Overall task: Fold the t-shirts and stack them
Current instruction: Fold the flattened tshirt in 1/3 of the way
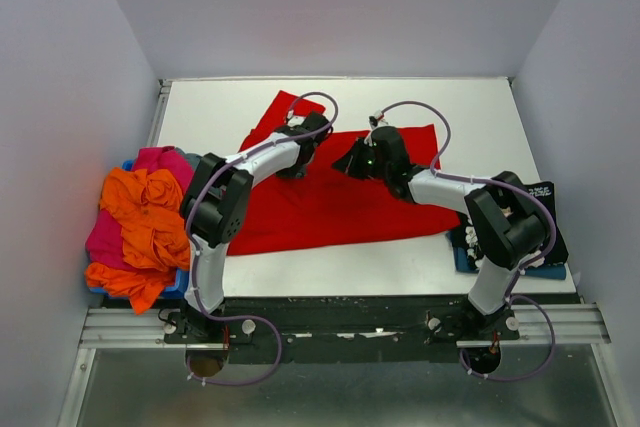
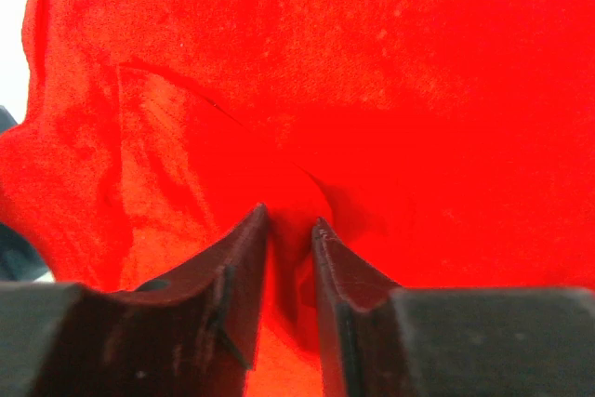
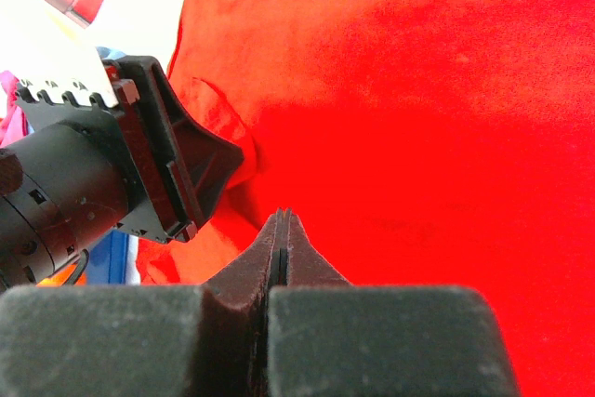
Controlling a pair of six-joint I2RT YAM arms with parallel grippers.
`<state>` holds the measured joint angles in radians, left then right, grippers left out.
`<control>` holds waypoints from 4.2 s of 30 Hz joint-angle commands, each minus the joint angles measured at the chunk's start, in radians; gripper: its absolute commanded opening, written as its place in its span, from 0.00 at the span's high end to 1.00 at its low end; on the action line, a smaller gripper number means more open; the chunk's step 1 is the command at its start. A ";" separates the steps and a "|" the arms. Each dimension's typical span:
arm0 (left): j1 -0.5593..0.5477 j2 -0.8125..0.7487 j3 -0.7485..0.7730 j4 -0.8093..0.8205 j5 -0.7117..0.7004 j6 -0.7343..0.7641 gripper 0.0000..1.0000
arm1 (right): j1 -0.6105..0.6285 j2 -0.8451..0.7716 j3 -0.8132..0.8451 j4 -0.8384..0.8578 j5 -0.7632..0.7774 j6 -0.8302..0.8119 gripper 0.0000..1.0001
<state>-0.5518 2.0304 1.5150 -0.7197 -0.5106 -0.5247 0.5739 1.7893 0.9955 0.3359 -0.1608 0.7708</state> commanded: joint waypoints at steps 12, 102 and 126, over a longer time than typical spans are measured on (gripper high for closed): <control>0.016 -0.192 -0.252 0.106 0.017 -0.132 1.00 | -0.009 0.071 0.087 -0.024 -0.091 -0.008 0.99; 0.406 -0.969 -0.763 0.226 0.224 -0.291 0.60 | 0.386 0.398 0.548 -0.416 -0.390 -0.453 0.43; 0.405 -0.862 -0.940 0.459 0.412 -0.325 0.71 | 0.388 0.412 0.623 -0.429 -0.257 -0.462 0.45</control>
<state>-0.1516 1.1473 0.6155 -0.3119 -0.1173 -0.8371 0.9535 2.1216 1.5337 -0.0505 -0.4709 0.3202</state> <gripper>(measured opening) 0.346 0.551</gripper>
